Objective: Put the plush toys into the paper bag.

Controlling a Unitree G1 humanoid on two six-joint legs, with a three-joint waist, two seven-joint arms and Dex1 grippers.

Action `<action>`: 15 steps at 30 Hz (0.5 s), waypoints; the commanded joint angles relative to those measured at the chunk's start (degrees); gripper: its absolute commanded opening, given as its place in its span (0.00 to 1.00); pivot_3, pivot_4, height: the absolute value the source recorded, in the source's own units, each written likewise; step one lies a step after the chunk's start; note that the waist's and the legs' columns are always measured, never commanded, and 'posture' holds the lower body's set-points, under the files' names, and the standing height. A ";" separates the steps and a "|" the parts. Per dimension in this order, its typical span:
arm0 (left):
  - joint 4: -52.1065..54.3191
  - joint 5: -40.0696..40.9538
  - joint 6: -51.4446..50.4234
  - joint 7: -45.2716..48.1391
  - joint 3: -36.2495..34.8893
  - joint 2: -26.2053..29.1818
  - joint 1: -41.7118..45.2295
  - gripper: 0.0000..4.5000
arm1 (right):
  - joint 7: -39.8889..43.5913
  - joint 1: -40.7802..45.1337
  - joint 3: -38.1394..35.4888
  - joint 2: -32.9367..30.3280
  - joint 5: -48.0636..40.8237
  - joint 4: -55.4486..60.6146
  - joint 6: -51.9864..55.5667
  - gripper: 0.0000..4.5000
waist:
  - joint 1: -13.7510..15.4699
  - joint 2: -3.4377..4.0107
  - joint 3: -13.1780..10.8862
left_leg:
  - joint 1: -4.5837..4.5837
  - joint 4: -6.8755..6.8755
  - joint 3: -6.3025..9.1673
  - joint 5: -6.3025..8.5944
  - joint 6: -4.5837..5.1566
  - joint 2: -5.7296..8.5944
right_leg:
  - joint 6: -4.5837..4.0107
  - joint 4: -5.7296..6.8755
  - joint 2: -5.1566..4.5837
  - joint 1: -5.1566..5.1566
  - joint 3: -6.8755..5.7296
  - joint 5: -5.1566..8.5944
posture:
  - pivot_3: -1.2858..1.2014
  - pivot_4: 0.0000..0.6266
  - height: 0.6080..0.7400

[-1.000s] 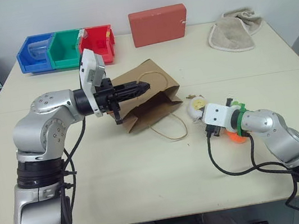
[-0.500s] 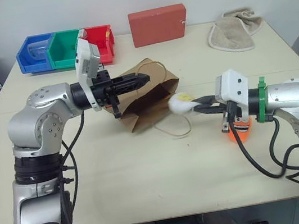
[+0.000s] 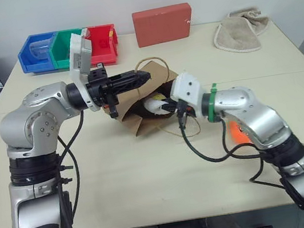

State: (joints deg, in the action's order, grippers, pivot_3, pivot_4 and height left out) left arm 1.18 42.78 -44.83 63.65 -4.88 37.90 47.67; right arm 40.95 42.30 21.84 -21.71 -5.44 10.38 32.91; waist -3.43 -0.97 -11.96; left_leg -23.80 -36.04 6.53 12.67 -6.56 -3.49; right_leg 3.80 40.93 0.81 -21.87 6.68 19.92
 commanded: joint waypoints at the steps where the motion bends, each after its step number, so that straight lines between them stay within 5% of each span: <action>1: 1.05 1.10 0.28 -0.10 -1.09 -0.52 0.28 0.00 | -3.53 2.67 2.10 4.50 3.35 -3.24 -2.28 0.01 | -0.04 0.00 0.00 | 0.00 -0.01 0.00 0.00 0.00 0.00 | 0.00 0.01 0.00 0.00 0.00 0.00 | 0.52 0.24 1.00; 5: 0.84 0.81 0.39 -0.03 -0.82 -0.93 0.04 0.00 | -8.55 4.01 3.30 7.91 8.71 -8.61 -5.71 0.17 | 0.00 0.00 0.00 | 0.01 -0.03 0.00 0.00 -0.01 0.00 | 0.00 0.05 0.00 -0.01 0.00 0.00 | 0.52 0.24 1.00; 15: -0.16 -0.01 1.19 -0.03 -0.58 -1.30 0.06 0.00 | -3.51 1.64 1.91 5.54 7.46 -2.26 -3.69 0.96 | 0.05 0.00 0.00 | -0.02 -0.01 0.00 -0.01 -0.01 0.00 | 0.00 0.06 0.00 -0.04 0.00 0.00 | 0.52 0.24 1.00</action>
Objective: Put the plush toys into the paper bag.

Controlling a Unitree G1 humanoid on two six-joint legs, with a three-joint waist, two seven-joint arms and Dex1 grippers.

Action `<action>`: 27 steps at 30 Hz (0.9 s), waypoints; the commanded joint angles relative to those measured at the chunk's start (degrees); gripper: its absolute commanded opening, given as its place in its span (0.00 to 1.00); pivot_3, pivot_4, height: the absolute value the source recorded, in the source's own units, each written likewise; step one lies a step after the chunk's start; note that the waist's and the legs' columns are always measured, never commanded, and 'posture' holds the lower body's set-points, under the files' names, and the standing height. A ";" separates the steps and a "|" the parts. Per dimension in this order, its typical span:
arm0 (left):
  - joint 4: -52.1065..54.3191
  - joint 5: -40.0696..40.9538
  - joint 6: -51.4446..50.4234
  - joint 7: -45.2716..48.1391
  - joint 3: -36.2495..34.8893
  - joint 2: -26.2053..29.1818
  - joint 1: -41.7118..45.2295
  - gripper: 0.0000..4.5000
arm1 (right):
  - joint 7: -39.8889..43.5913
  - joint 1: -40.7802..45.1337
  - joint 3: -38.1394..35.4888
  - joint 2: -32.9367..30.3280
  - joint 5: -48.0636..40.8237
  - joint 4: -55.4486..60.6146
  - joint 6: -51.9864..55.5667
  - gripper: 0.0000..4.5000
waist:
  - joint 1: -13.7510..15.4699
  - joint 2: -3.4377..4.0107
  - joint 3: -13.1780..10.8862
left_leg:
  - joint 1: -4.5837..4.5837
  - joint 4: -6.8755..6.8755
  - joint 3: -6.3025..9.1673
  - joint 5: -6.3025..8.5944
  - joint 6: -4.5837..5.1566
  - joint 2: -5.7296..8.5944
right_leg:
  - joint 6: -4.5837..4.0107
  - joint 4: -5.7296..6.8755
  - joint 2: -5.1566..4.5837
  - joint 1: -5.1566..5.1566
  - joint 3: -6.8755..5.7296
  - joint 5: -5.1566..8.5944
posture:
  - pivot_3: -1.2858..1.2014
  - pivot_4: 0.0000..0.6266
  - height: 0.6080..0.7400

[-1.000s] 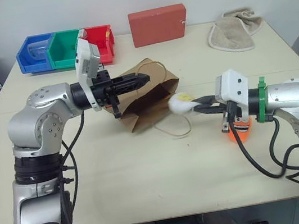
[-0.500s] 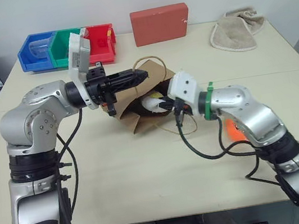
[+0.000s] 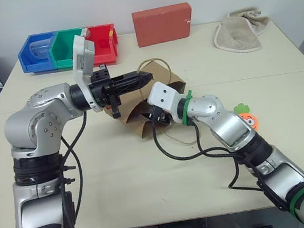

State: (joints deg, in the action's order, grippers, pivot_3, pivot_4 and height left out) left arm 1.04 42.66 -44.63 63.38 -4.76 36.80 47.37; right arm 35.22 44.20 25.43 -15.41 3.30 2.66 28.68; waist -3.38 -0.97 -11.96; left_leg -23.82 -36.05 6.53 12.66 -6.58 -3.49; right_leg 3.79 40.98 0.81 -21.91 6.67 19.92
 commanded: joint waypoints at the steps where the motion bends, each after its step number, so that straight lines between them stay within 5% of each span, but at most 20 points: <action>1: -0.13 -0.28 1.38 0.22 -0.48 -0.24 0.29 0.00 | 3.42 -0.87 -2.10 -1.67 -2.09 7.47 1.24 0.99 | -0.01 0.00 0.00 | 0.00 0.00 0.00 0.00 0.00 0.00 | 0.00 0.00 0.00 0.00 0.00 0.00 | 0.52 0.24 1.00; 10: -0.31 -2.75 3.62 0.42 1.55 -1.62 -0.15 0.00 | 16.52 -7.90 -11.86 -16.94 -14.16 28.23 7.28 0.99 | 0.31 0.00 0.00 | -0.04 -0.03 0.02 0.06 0.11 0.02 | 0.00 -0.02 -0.01 0.03 -0.01 0.00 | 0.52 0.24 1.00; 14: 0.38 -3.01 3.80 0.65 2.32 -2.16 -0.57 0.00 | 22.42 -18.13 -25.42 -30.89 -20.19 35.77 12.08 0.99 | 0.85 0.00 0.00 | -0.06 -0.01 0.05 0.11 0.19 0.05 | 0.00 -0.11 -0.02 0.09 -0.04 0.00 | 0.52 0.24 1.00; 19: 0.33 -3.35 3.93 1.26 2.40 -2.02 -0.87 0.00 | 22.63 -34.38 -33.14 -43.74 -13.87 32.99 6.97 0.99 | 1.15 -0.01 0.00 | 0.01 -0.03 0.02 0.12 0.21 0.07 | 0.00 -0.15 -0.02 0.15 0.00 0.00 | 0.52 0.24 1.00; 27: 0.11 -3.68 4.06 1.43 2.30 -2.04 -0.60 0.00 | 17.29 -42.03 -29.79 -42.83 -7.81 26.21 -0.58 0.99 | 0.29 -0.02 0.00 | 0.11 -0.15 -0.14 0.11 0.21 0.07 | 0.03 -0.10 -0.01 0.21 0.20 -0.01 | 0.52 0.24 1.00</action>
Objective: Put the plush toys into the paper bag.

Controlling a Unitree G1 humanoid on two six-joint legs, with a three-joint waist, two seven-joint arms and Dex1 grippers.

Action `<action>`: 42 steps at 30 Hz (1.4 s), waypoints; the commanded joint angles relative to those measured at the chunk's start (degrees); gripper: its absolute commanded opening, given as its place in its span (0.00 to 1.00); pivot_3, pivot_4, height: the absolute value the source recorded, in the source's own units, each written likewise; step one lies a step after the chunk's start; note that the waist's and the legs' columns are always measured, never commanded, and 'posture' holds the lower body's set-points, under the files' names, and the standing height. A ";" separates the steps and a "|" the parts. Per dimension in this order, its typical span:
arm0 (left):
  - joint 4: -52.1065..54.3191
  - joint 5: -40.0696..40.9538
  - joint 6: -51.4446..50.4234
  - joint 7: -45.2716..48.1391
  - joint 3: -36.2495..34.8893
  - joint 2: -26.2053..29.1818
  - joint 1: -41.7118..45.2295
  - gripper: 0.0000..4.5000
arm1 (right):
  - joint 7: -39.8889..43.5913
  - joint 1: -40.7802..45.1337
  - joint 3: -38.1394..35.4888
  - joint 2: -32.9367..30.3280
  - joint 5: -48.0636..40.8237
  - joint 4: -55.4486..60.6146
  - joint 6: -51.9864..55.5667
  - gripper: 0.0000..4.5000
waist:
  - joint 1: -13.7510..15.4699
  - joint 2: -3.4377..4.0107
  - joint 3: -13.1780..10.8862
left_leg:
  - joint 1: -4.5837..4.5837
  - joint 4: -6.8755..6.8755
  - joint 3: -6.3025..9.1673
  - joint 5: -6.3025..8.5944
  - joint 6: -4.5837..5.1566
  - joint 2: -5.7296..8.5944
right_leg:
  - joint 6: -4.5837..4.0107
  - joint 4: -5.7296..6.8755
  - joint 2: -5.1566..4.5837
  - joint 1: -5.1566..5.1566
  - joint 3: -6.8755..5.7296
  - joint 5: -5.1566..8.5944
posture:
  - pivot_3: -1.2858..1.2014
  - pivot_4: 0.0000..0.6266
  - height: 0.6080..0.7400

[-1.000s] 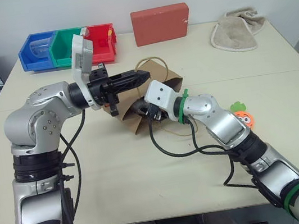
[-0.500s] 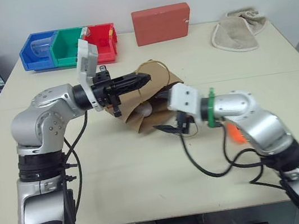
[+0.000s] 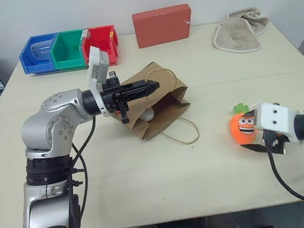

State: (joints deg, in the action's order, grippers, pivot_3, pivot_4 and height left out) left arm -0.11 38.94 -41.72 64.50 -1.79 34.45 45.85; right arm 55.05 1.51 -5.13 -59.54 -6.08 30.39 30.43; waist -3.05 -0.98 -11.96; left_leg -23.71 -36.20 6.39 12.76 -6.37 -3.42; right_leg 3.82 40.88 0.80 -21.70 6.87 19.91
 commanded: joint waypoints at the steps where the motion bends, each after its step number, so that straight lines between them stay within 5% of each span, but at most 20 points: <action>1: 1.32 0.00 1.12 0.31 -0.70 0.41 0.92 0.00 | -3.27 0.68 1.58 1.51 2.87 -2.76 -3.43 0.95 | -0.06 0.00 0.00 | 0.00 0.00 -0.01 0.00 0.00 0.00 | 0.01 0.00 0.00 0.00 0.01 -0.01 | 0.52 0.24 1.00; 8: 1.70 -0.13 1.10 -0.04 -1.24 1.07 0.62 0.00 | -5.54 1.18 3.02 1.68 6.90 -7.77 -8.06 0.48 | 0.01 0.00 0.00 | 0.00 -0.01 0.01 0.00 -0.01 0.00 | 0.01 0.00 0.00 0.01 -0.01 -0.01 | 0.52 0.24 1.00; 14: 1.20 0.39 0.75 -0.34 -1.96 1.15 1.01 0.00 | -3.30 6.47 2.94 3.71 1.86 -4.60 -7.22 0.02 | -0.11 0.00 0.00 | 0.02 -0.05 0.02 -0.01 -0.01 0.00 | 0.02 0.00 0.00 0.06 -0.01 -0.01 | 0.52 0.24 1.00; 24: -0.68 1.80 -0.63 0.45 -3.43 1.81 3.34 0.00 | -3.02 25.73 12.54 13.70 -8.85 5.65 6.36 0.01 | -0.27 0.01 0.00 | 0.02 -0.05 0.09 -0.01 -0.03 -0.02 | 0.02 0.02 0.00 0.06 -0.08 -0.02 | 0.52 0.24 1.00; 31: 1.11 3.34 -2.23 0.77 -3.71 2.23 2.81 0.00 | -10.57 37.21 25.85 26.56 3.08 -11.40 0.40 0.01 | -0.21 -0.01 0.01 | -0.03 -0.04 0.11 -0.07 -0.12 -0.03 | 0.01 0.05 0.00 -0.02 -0.12 -0.02 | 0.52 0.24 1.00; 38: 1.66 4.12 -2.95 0.65 -4.31 2.41 2.97 0.00 | -17.58 45.76 30.25 34.88 12.90 -28.86 -7.25 0.01 | -0.38 -0.01 0.01 | -0.07 0.01 0.13 -0.11 -0.20 -0.05 | -0.01 0.10 -0.01 -0.11 -0.17 -0.03 | 0.52 0.24 1.00; 42: 1.47 4.57 -3.20 0.18 -4.75 2.59 3.17 0.00 | -18.94 46.71 29.23 37.08 14.30 -31.67 -9.29 0.27 | -0.27 -0.01 0.01 | -0.08 0.05 0.13 -0.12 -0.21 -0.06 | -0.03 0.12 0.00 -0.15 -0.19 -0.04 | 0.52 0.24 1.00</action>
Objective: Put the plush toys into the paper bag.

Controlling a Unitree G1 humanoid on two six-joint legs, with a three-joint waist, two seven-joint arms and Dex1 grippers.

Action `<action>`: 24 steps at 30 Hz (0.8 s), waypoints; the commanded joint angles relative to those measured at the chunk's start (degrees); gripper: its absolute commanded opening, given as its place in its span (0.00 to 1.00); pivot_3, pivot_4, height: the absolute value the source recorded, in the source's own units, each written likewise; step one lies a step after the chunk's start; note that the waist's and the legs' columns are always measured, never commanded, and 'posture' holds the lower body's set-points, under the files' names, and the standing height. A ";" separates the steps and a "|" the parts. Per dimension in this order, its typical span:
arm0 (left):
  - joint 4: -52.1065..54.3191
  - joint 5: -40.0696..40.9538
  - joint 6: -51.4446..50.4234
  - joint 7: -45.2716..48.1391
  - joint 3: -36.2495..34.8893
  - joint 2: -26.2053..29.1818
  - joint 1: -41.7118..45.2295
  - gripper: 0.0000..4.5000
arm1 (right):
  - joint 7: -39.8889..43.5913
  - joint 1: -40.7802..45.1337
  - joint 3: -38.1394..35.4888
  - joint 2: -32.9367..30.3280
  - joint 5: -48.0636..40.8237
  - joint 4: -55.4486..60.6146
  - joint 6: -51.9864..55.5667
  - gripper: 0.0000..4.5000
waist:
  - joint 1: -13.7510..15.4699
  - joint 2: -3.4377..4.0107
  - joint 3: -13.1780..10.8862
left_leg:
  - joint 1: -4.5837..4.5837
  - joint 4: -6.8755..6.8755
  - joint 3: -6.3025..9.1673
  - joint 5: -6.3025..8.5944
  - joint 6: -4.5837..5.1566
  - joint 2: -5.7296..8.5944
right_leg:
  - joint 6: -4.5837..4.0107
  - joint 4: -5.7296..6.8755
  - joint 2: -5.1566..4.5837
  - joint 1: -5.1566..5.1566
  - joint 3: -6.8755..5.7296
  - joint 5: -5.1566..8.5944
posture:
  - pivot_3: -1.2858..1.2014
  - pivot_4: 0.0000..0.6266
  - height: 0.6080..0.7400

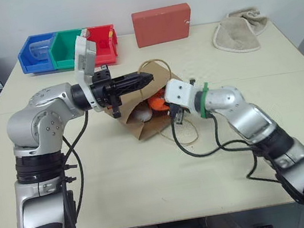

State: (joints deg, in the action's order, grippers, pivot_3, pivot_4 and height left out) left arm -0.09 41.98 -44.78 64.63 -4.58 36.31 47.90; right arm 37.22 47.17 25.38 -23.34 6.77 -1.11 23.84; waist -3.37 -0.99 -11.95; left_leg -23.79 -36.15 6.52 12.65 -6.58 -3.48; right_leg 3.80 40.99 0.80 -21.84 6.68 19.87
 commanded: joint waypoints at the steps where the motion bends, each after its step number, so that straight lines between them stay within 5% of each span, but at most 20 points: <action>1: 1.40 1.64 -0.22 -0.03 -2.08 0.74 1.17 0.00 | -1.31 1.06 -1.23 1.03 2.02 -0.42 -3.25 0.35 | 0.05 0.00 0.00 | -0.01 0.02 0.01 0.00 0.00 0.00 | 0.00 -0.02 0.00 0.00 -0.01 0.00 | 0.52 0.24 1.00; 9: -0.01 1.29 0.28 -0.74 -2.17 0.52 1.77 0.00 | 2.93 -2.08 -2.94 -0.13 0.05 9.29 -1.52 0.99 | 0.02 0.00 0.00 | -0.03 0.03 0.01 0.00 0.00 0.01 | 0.00 0.00 0.00 -0.03 -0.01 0.00 | 0.52 0.24 1.00; 17: -1.50 0.34 1.76 -1.55 -1.45 -0.53 2.48 0.00 | 18.20 -11.53 -12.17 -9.68 -17.83 31.71 5.88 0.99 | 0.59 0.00 0.00 | -0.04 0.03 0.11 0.06 0.11 0.03 | 0.00 -0.05 -0.02 0.07 -0.10 0.00 | 0.52 0.24 1.00; 21: -1.52 -0.07 2.25 -1.32 -1.08 -0.62 2.37 0.00 | 13.43 -21.55 -16.18 -13.59 -16.63 31.98 10.14 0.99 | 0.53 -0.02 0.02 | -0.02 0.02 0.13 0.09 0.16 0.03 | 0.00 -0.10 -0.02 0.12 -0.12 0.00 | 0.52 0.24 1.00; 24: -1.36 -0.22 2.25 -1.11 -1.14 -0.36 2.19 0.00 | 5.84 -24.51 -16.98 -10.20 -15.53 28.52 15.86 0.99 | 0.19 -0.02 0.01 | 0.01 -0.06 0.11 0.10 0.18 0.03 | 0.00 -0.02 0.00 0.12 -0.08 0.00 | 0.52 0.24 1.00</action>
State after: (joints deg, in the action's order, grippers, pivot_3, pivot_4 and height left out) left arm -2.73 41.50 -43.41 63.20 -4.78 35.52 49.10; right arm 47.27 22.31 10.22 -35.22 -9.56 27.54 37.57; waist -3.18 -1.02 -11.94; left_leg -23.77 -36.21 6.62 12.73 -6.40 -3.45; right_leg 3.79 41.01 0.81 -21.73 6.63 19.86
